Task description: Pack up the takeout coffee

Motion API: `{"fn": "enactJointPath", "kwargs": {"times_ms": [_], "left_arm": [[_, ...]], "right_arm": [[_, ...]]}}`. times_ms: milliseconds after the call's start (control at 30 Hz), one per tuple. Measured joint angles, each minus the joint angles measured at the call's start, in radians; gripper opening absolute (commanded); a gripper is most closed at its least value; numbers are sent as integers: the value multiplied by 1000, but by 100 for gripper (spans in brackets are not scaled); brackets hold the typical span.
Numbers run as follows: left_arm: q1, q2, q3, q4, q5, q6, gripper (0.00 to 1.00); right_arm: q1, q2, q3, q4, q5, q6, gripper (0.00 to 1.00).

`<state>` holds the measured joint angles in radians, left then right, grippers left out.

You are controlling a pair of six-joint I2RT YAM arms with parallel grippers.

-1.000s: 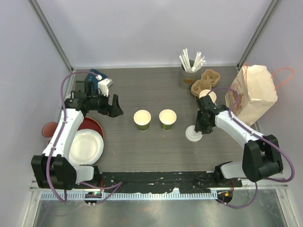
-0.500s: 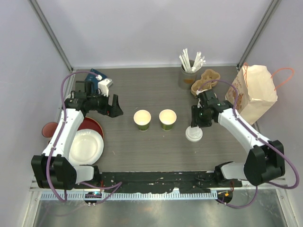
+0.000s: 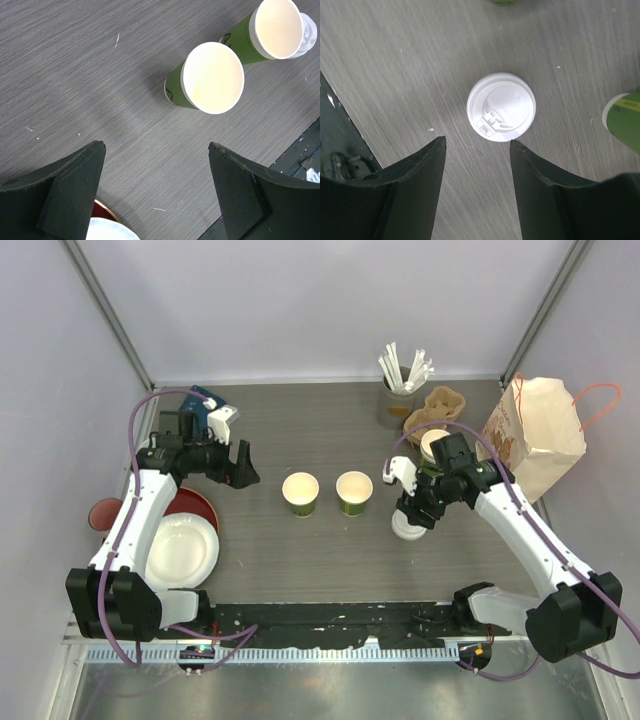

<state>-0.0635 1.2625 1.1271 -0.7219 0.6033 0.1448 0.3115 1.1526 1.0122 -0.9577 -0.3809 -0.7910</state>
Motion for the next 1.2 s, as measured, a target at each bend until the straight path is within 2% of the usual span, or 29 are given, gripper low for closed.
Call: {"fn": "enactJointPath", "kwargs": {"times_ms": [167,400,633,967,1133,1200], "left_arm": [[0,0,0,6,0,13,89],[0,0,0,6,9,20,89],[0,0,0,7,19,20,89],[0,1,0,6,21,20,90],[0,1,0,5,23,23,89],[0,1,0,5,23,25,90]], "right_arm": [[1,82,-4,-70,-18,-204,57],[1,130,-94,-50,34,-328,52],[2,136,-158,54,76,-390,49],[37,154,-199,128,105,-436,30],[48,167,-199,134,123,-439,30],[51,167,-199,134,130,-439,26]]}}
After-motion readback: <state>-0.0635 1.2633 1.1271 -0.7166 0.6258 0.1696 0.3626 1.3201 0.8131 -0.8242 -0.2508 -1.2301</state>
